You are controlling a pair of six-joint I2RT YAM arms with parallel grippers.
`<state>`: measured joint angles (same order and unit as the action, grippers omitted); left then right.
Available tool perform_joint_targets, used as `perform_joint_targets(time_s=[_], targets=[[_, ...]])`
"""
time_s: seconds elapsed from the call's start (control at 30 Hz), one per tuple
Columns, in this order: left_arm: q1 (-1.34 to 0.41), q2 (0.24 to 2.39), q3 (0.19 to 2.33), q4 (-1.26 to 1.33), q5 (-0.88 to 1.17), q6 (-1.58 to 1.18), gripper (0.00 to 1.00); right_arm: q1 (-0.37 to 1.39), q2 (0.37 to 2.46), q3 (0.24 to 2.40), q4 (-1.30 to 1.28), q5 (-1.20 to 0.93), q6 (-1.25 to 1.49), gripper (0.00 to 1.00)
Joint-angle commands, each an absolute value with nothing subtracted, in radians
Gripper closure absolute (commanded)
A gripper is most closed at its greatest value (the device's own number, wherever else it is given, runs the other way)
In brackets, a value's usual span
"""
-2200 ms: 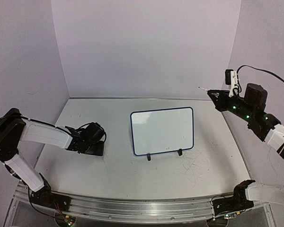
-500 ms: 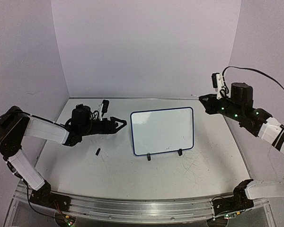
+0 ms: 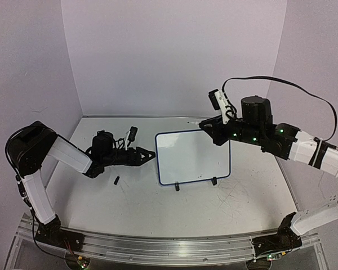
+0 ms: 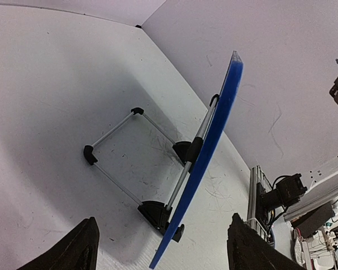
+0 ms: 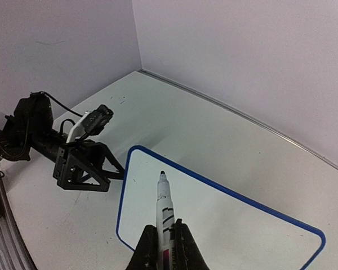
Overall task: Write a sentence on the whiteboard
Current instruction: Hold the whiteboard at the center of the board.
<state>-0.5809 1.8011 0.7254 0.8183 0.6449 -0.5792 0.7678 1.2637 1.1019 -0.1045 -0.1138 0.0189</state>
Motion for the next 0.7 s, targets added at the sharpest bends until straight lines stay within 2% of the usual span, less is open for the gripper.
perform_joint_targets(time_s=[0.0,0.23,0.47,0.67], targets=[[-0.575,1.852,0.786,0.936,0.716,-0.612,0.21,0.824,1.31,1.155,-0.028,-0.125,-0.03,1.0],[-0.575,1.927,0.816,0.989,0.787,-0.633,0.27,0.884,1.43,1.191,0.003,-0.074,-0.064,1.0],[-0.576,1.995,0.883,1.007,0.84,-0.638,0.49,0.915,1.521,1.216,0.067,-0.026,-0.085,1.0],[-0.582,2.018,0.903,1.012,0.884,-0.625,0.59,0.928,1.532,1.177,0.117,-0.031,-0.094,1.0]])
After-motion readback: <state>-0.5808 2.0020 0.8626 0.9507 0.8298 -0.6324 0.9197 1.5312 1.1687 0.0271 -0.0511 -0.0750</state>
